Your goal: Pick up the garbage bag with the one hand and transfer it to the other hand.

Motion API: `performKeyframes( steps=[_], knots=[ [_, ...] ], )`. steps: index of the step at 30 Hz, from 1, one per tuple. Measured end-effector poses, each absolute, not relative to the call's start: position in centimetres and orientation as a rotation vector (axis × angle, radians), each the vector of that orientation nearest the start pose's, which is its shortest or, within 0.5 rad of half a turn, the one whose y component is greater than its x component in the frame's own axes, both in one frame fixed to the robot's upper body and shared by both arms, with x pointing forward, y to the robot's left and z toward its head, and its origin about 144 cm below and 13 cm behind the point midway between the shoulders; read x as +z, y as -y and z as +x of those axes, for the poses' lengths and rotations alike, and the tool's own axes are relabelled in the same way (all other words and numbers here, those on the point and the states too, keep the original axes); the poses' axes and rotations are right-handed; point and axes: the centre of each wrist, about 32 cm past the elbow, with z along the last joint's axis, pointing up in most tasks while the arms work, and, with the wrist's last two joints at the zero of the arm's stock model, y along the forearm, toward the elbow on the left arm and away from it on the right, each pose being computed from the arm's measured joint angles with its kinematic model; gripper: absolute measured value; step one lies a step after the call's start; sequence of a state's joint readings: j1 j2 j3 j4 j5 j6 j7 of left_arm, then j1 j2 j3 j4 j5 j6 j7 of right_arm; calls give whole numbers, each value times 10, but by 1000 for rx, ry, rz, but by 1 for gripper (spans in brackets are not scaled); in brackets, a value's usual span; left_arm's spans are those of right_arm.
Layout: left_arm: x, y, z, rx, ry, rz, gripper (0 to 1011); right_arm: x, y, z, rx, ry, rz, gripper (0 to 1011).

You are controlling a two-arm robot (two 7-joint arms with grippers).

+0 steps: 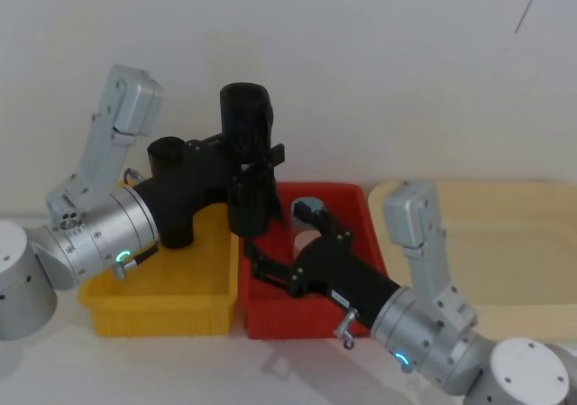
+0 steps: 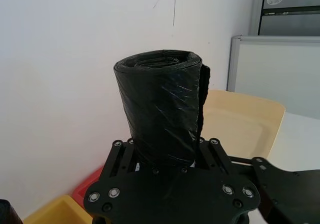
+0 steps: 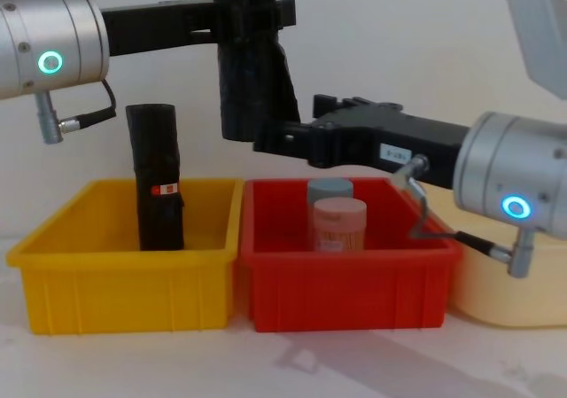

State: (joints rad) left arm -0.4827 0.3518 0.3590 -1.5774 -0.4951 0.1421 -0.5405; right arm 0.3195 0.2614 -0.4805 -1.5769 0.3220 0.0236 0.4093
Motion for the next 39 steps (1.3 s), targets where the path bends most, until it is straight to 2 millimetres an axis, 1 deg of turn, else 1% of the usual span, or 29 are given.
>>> performKeyframes(
  steps=[6,11,25,36,39],
  knots=[
    [1301,-221,552,669,155,-128,443,1223,151,519,-675,147,68,999],
    [1301,-221,552,669,155,-128,443,1223,146,532,-665,148,65,999],
    [1301,-221,552,669,155,-128,443,1227,135,557,-661,158,69,999],
    [1301,-221,552,669,155,-128,443,1229,127,568,-653,162,75,999],
    [1301,-221,552,669,155,-128,443,1230,126,570,-651,162,76,961]
  ],
)
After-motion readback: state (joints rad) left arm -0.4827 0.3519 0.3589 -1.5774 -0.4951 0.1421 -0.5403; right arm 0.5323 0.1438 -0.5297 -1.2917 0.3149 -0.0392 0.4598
